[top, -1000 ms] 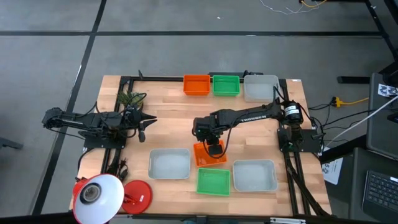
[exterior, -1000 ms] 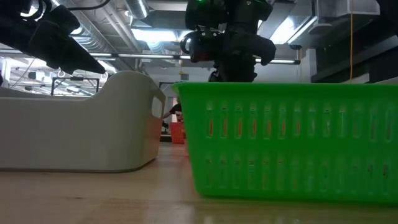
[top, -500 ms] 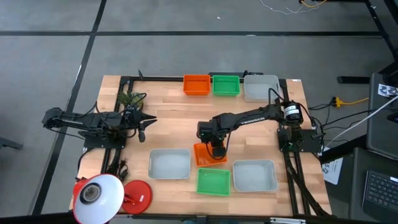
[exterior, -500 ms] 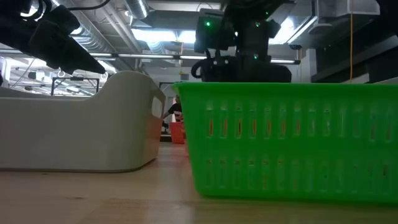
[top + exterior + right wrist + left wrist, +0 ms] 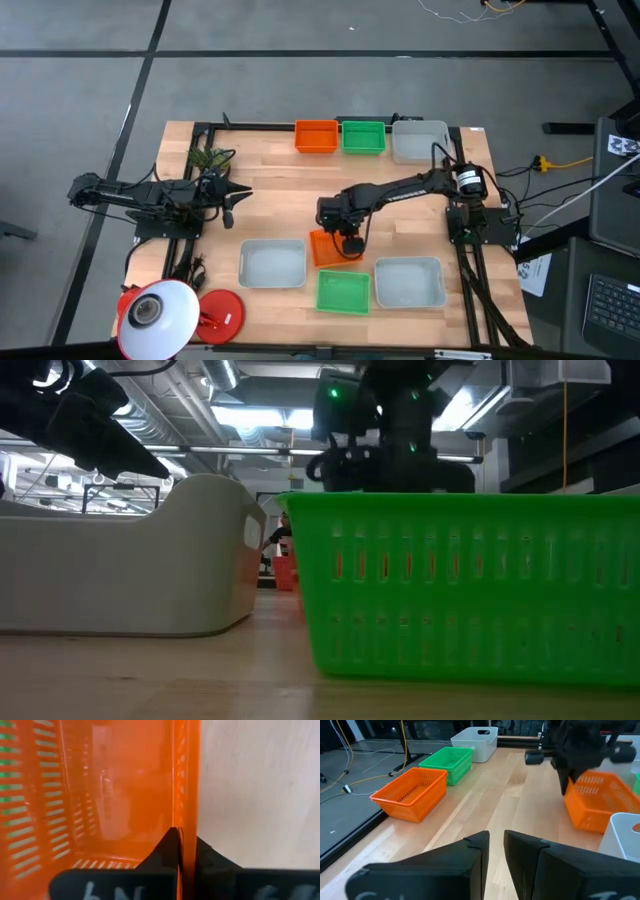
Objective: Stack baskets by color
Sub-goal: Stack the orange bin on the stacked orange bin
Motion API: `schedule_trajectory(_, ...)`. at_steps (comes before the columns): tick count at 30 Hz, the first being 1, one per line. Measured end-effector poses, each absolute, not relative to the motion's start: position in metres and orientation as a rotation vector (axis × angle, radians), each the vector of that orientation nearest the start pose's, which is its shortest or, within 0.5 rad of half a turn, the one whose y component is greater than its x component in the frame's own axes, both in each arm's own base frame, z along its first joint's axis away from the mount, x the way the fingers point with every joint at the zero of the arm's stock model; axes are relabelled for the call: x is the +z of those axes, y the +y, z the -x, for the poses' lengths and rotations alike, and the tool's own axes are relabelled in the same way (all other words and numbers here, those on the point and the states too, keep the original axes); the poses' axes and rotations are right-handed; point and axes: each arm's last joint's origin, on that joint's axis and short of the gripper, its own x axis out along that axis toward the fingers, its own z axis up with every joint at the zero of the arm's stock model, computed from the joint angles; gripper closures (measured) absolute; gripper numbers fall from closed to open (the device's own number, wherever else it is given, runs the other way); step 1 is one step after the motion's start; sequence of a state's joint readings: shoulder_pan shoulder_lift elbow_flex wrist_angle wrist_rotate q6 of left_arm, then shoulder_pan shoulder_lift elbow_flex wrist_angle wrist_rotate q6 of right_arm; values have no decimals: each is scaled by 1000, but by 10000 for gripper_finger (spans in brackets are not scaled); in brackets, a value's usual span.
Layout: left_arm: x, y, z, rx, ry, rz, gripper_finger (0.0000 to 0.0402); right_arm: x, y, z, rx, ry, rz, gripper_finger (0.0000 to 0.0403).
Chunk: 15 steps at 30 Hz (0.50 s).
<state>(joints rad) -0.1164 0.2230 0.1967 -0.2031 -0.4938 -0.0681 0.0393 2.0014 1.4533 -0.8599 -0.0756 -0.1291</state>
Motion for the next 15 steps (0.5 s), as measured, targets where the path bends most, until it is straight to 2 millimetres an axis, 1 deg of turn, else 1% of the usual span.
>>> schedule_trajectory(2, 194, 2, -101, 383, 207, -2, 350, 190, 12, -391, 185, 1405, 122, 401)
schedule_trajectory(6, 194, 2, -101, 383, 207, -2, 350, 242, -6, -399, 88, 1399, 275, 401)
schedule_trajectory(9, 194, 2, -101, 383, 207, -2, 350, 285, -23, -407, -14, 1310, 356, 402)
schedule_trajectory(11, 194, 2, -101, 383, 207, -2, 350, 308, -36, -410, -45, 1237, 386, 402)
schedule_trajectory(13, 194, 2, -101, 383, 207, -2, 350, 328, -50, -412, -71, 1151, 408, 402)
schedule_trajectory(15, 194, 2, -101, 383, 207, -2, 350, 343, -67, -415, -106, 1069, 429, 402)
